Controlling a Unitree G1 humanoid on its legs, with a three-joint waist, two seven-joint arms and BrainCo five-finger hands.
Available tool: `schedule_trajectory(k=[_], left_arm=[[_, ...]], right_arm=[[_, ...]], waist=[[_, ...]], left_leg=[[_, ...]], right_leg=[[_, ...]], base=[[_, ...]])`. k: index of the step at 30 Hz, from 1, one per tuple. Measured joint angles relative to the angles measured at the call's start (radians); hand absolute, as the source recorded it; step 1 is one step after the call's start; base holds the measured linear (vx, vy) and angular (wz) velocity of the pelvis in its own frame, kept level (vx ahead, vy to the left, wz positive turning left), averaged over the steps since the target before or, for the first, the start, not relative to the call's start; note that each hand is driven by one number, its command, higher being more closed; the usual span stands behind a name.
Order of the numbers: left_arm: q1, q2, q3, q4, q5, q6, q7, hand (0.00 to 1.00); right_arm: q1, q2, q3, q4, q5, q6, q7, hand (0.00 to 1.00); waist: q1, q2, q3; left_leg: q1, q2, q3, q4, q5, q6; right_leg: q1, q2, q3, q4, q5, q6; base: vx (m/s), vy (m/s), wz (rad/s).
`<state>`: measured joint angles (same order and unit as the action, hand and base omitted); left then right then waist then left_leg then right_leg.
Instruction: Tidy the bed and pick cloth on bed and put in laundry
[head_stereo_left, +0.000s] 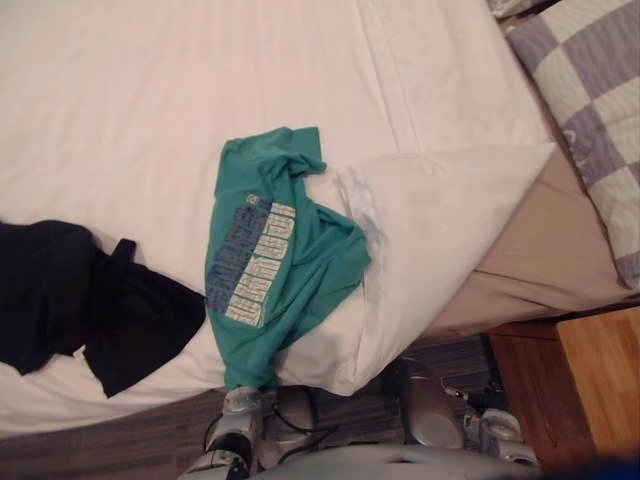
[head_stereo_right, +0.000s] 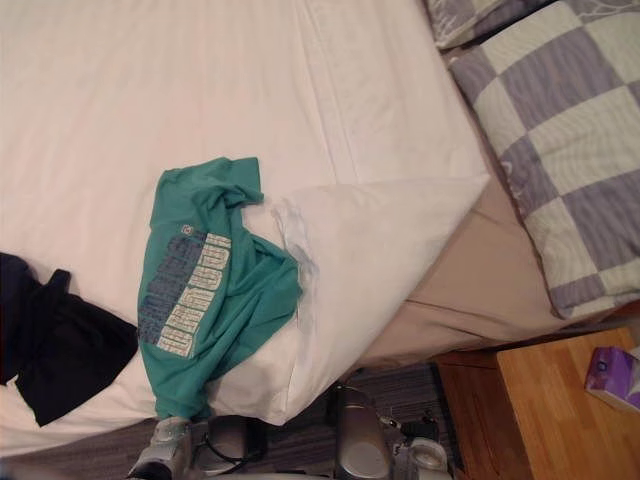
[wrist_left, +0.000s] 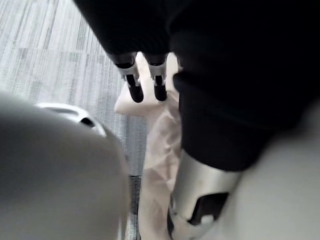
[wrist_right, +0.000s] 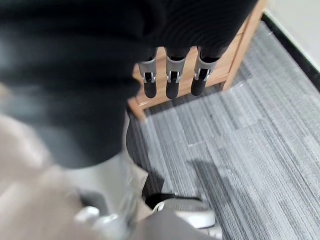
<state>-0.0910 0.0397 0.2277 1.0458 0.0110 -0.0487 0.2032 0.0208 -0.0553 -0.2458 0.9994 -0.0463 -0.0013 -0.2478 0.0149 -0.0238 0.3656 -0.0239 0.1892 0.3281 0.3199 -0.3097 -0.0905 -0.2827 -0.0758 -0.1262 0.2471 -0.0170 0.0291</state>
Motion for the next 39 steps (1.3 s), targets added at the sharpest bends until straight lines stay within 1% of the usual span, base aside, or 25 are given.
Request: schedule_trajectory(k=[2,4,7,10,11,17,20,22,24,25,27,28,29,30,31,32,33,35,36,37,38,39], left_arm=[[-0.001,-0.001,-0.002,0.0,0.001,0.0,-0.006,0.0],[0.006,0.002,-0.003,0.002,0.003,0.005,-0.028,0.0],[0.007,0.003,-0.002,0.002,0.001,0.008,-0.032,0.0],[0.014,0.0,0.0,0.003,0.0,0.014,-0.031,0.0],[0.04,-0.025,-0.001,0.041,0.0,0.017,-0.044,0.0],[0.04,-0.026,-0.002,0.043,0.0,0.018,-0.044,0.0],[0.037,-0.025,-0.01,0.066,0.005,0.022,-0.046,0.0],[0.037,-0.023,-0.011,0.08,0.01,0.031,-0.046,0.0],[0.042,-0.012,-0.009,0.085,0.01,0.046,-0.048,0.0],[0.051,-0.011,0.008,0.088,0.01,0.049,-0.052,0.0],[0.06,-0.013,0.041,0.088,0.009,0.058,-0.051,0.0],[0.07,-0.013,0.071,0.088,0.009,0.066,-0.051,0.0],[0.076,-0.013,0.1,0.088,0.009,0.069,-0.051,0.0],[0.082,-0.013,0.114,0.088,0.008,0.07,-0.051,0.0],[0.089,-0.013,0.143,0.088,0.008,0.071,-0.051,0.0],[0.094,-0.013,0.168,0.088,0.009,0.071,-0.051,0.0],[0.098,-0.012,0.178,0.087,0.009,0.071,-0.052,0.0],[0.125,-0.004,0.215,0.086,0.011,0.071,-0.054,0.0],[0.135,-0.001,0.219,0.086,0.011,0.071,-0.054,0.0],[0.15,0.005,0.239,0.086,0.014,0.07,-0.059,0.0],[0.156,0.008,0.256,0.087,0.013,0.07,-0.066,0.0],[0.162,0.008,0.294,0.086,0.013,0.069,-0.076,0.0]], right_arm=[[0.003,0.002,0.001,-0.002,-0.017,0.008,0.0,0.0],[0.006,0.005,0.002,-0.008,-0.017,0.012,0.003,0.0],[0.008,0.005,0.002,-0.009,-0.017,0.015,0.003,0.0],[0.018,0.005,0.003,-0.008,-0.018,0.016,0.003,0.0],[0.043,-0.028,0.045,0.018,-0.019,0.017,0.009,0.0],[0.043,-0.028,0.045,0.018,-0.019,0.017,0.009,0.0],[0.047,-0.03,0.044,0.018,-0.018,0.017,0.011,0.0],[0.054,-0.029,0.045,0.021,-0.014,0.016,0.024,0.0],[0.054,-0.027,0.041,0.032,0.018,0.013,0.036,0.0],[0.054,-0.025,0.015,0.046,0.072,0.01,0.046,0.0],[0.055,-0.012,-0.028,0.065,0.14,0.006,0.049,0.0],[0.055,0.004,-0.067,0.079,0.203,0.005,0.05,0.0],[0.058,0.008,-0.106,0.089,0.249,0.006,0.054,0.0],[0.064,0.007,-0.128,0.092,0.272,0.007,0.054,0.0],[0.075,-0.002,-0.184,0.091,0.31,0.007,0.053,0.0],[0.084,-0.021,-0.234,0.09,0.333,0.007,0.05,0.0],[0.089,-0.034,-0.256,0.088,0.34,0.009,0.05,0.0],[0.098,-0.114,-0.374,0.082,0.351,0.016,0.051,0.0],[0.101,-0.141,-0.416,0.079,0.355,0.019,0.051,0.0],[0.115,-0.193,-0.475,0.064,0.356,0.02,0.049,0.0],[0.126,-0.212,-0.499,0.047,0.358,0.022,0.05,0.0],[0.141,-0.242,-0.535,0.008,0.357,0.023,0.043,0.0]], waist=[[0.004,-0.008,-0.005],[-0.005,-0.013,-0.014],[-0.008,-0.012,-0.015],[-0.004,-0.009,-0.037],[0.032,0.034,-0.126],[0.034,0.035,-0.129],[0.031,0.04,-0.138],[0.032,0.039,-0.162],[0.033,0.035,-0.182],[0.032,0.029,-0.204],[0.032,0.023,-0.224],[0.029,0.028,-0.234],[0.026,0.016,-0.244],[0.026,0.025,-0.247],[0.024,0.022,-0.257],[0.016,0.021,-0.258],[0.012,0.021,-0.259],[-0.007,0.025,-0.277],[-0.01,0.034,-0.281],[-0.02,0.051,-0.284],[-0.026,0.047,-0.286],[-0.025,0.05,-0.293]], left_leg=[[0.004,-0.011,0.023,-0.014,0.006,0.008],[0.007,-0.029,0.046,-0.038,0.016,0.017],[0.006,-0.032,0.053,-0.039,0.021,0.019],[0.011,-0.031,0.049,-0.053,0.029,0.012],[0.077,-0.044,0.074,-0.161,0.078,0.004],[0.077,-0.044,0.071,-0.164,0.078,0.004],[0.101,-0.044,0.045,-0.18,0.088,0.004],[0.132,-0.044,0.022,-0.199,0.094,0.002],[0.156,-0.043,0.006,-0.206,0.094,0.002],[0.173,-0.043,-0.008,-0.212,0.094,0.002],[0.188,-0.043,-0.01,-0.215,0.092,-0.001],[0.2,-0.042,-0.006,-0.216,0.09,-0.005],[0.215,-0.042,0.001,-0.217,0.086,-0.01],[0.216,-0.042,0.008,-0.218,0.085,-0.011],[0.218,-0.043,0.021,-0.216,0.084,-0.011],[0.218,-0.043,0.032,-0.213,0.082,-0.011],[0.218,-0.043,0.04,-0.213,0.081,-0.011],[0.214,-0.04,0.066,-0.221,0.075,-0.009],[0.214,-0.037,0.075,-0.226,0.074,-0.009],[0.215,-0.025,0.075,-0.23,0.072,-0.013],[0.218,-0.023,0.072,-0.229,0.071,-0.016],[0.219,-0.012,0.073,-0.231,0.07,-0.026]], right_leg=[[-0.008,-0.01,0.005,0.001,0.009,0.006],[-0.028,-0.03,0.023,0.014,0.013,0.01],[-0.036,-0.033,0.026,0.019,0.016,0.013],[-0.036,-0.028,0.026,0.008,0.023,0.013],[0.134,0.011,0.055,-0.342,0.208,0.013],[0.135,0.009,0.047,-0.341,0.206,0.012],[0.171,0.007,0.019,-0.341,0.202,0.011],[0.208,0.007,-0.002,-0.342,0.191,0.014],[0.24,0.006,-0.022,-0.344,0.184,0.015],[0.261,0.004,-0.031,-0.349,0.179,0.015],[0.277,0.004,-0.032,-0.349,0.174,0.017],[0.285,0.006,-0.03,-0.349,0.174,0.017],[0.296,0.007,-0.023,-0.349,0.173,0.017],[0.294,0.008,-0.018,-0.349,0.173,0.017],[0.289,0.009,-0.002,-0.349,0.171,0.018],[0.284,0.009,0.005,-0.349,0.166,0.019],[0.28,0.009,0.007,-0.349,0.165,0.018],[0.258,0.019,0.029,-0.349,0.162,0.022],[0.252,0.024,0.029,-0.349,0.158,0.026],[0.251,0.034,0.028,-0.342,0.165,0.014],[0.253,0.037,0.028,-0.342,0.159,0.007],[0.25,0.052,0.028,-0.348,0.151,0.003]], base=[[-0.03,-0.034,-0.19],[-0.01,-0.041,-0.18],[0.04,-0.066,-0.05],[0.06,-0.079,0.02],[0.0,0.0,0.0],[0.0,-0.001,0.01],[0.03,0.001,0.27],[0.04,0.005,0.34],[0.02,0.013,0.29],[0.0,0.012,0.21],[0.0,0.005,0.09],[-0.02,0.008,-0.09],[-0.03,0.006,-0.16],[-0.05,0.007,-0.26],[-0.06,0.003,-0.3],[-0.05,0.001,-0.3],[-0.06,-0.007,-0.34],[-0.03,-0.018,-0.35],[0.02,-0.048,-0.23],[0.05,-0.044,-0.08],[0.09,-0.068,-0.05],[0.12,-0.081,-0.07]])
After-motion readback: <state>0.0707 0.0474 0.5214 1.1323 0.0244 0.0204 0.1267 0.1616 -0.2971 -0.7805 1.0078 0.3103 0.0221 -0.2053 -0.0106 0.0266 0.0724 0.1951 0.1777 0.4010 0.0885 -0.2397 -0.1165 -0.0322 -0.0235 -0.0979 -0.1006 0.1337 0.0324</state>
